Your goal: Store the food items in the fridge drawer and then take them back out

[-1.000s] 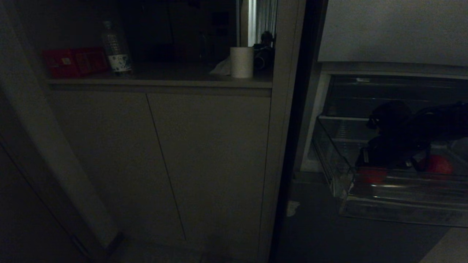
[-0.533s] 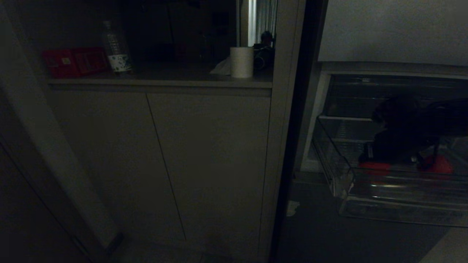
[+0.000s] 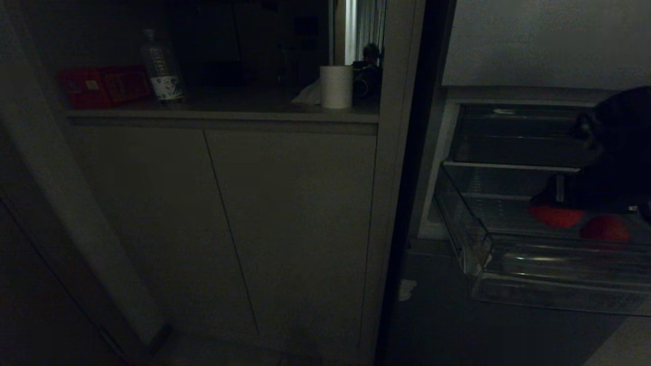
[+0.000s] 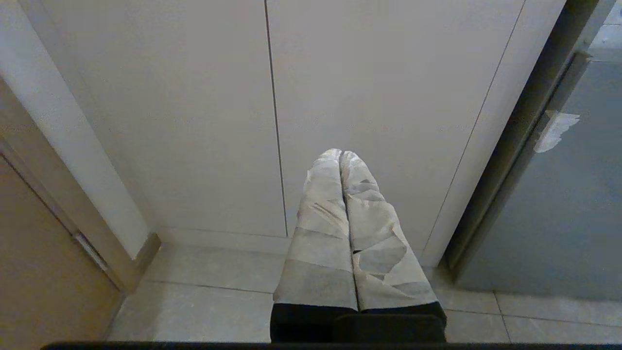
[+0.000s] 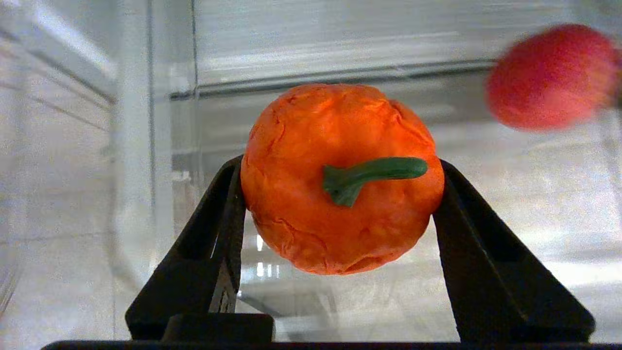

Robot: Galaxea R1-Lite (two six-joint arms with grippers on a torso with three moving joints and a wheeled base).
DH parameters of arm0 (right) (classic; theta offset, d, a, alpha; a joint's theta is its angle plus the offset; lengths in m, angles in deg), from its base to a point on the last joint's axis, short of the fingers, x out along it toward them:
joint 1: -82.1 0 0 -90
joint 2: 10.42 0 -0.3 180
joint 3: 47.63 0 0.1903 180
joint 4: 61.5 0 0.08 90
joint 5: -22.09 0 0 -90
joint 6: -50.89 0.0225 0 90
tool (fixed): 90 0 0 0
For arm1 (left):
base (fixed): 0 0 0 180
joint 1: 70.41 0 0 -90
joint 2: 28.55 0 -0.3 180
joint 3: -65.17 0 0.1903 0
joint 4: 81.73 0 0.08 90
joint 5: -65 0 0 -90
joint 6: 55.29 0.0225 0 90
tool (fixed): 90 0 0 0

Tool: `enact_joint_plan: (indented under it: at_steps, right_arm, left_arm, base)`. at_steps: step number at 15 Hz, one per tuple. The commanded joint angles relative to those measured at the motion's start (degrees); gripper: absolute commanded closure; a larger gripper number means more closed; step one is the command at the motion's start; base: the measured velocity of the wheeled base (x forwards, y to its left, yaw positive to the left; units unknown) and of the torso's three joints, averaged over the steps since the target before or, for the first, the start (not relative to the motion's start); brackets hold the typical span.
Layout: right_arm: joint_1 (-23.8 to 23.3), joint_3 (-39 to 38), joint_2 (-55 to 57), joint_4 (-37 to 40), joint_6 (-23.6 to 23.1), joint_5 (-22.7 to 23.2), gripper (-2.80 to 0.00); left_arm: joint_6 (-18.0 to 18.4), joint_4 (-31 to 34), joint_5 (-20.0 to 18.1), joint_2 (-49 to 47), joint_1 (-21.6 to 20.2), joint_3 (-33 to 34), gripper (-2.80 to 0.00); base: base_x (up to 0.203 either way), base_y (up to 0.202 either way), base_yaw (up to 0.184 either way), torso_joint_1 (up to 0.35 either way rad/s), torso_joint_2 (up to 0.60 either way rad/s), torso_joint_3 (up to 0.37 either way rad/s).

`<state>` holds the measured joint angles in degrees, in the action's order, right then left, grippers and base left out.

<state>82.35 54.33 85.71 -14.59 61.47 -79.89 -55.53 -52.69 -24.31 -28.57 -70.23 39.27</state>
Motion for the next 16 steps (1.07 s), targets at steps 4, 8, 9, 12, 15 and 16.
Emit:
enact_joint_plan:
  at_steps: [4,8,9,12,15,16]
  right_arm:
    - [0.06,-12.59,-26.26,-1.57,-0.26,0.24,0.0]
    - [0.07,-24.77,-47.86,-3.57,-3.56,0.33,0.0]
    - [0.05,-27.72,-52.16,-3.82,-4.46,0.22,0.0]
    - [0.08,-36.02,-65.74,-4.18,-5.8,2.29,0.0]
    - [1.12,-49.36,-77.09,-4.65,-6.87,9.1,0.0]
    - [1.74,-55.25,-79.26,-5.99,-7.65,10.89,0.0]
  left_arm:
    - [-0.02,0.04,0.02,-0.06,-0.01,-0.01,0.0]
    - [-0.02,0.04,0.02,-0.06,-0.01,-0.01,0.0]
    - [-0.02,0.04,0.02,-0.06,-0.01,-0.01,0.0]
    - [-0.02,0.04,0.02,-0.06,-0.01,-0.01,0.0]
    - [-0.02,0.04,0.02,-0.06,-0.01,-0.01,0.0]
    - [-0.02,-0.05,0.02,-0.06,-0.01,-0.01,0.0]
  base:
    - [0.0,0.0,0.0,0.0,0.0,0.0]
    - [0.0,0.0,0.0,0.0,0.0,0.0]
    - [0.0,0.0,0.0,0.0,0.0,0.0]
    - [0.0,0.0,0.0,0.0,0.0,0.0]
    - [0.0,0.0,0.0,0.0,0.0,0.0]
    - [0.0,0.0,0.0,0.0,0.0,0.0]
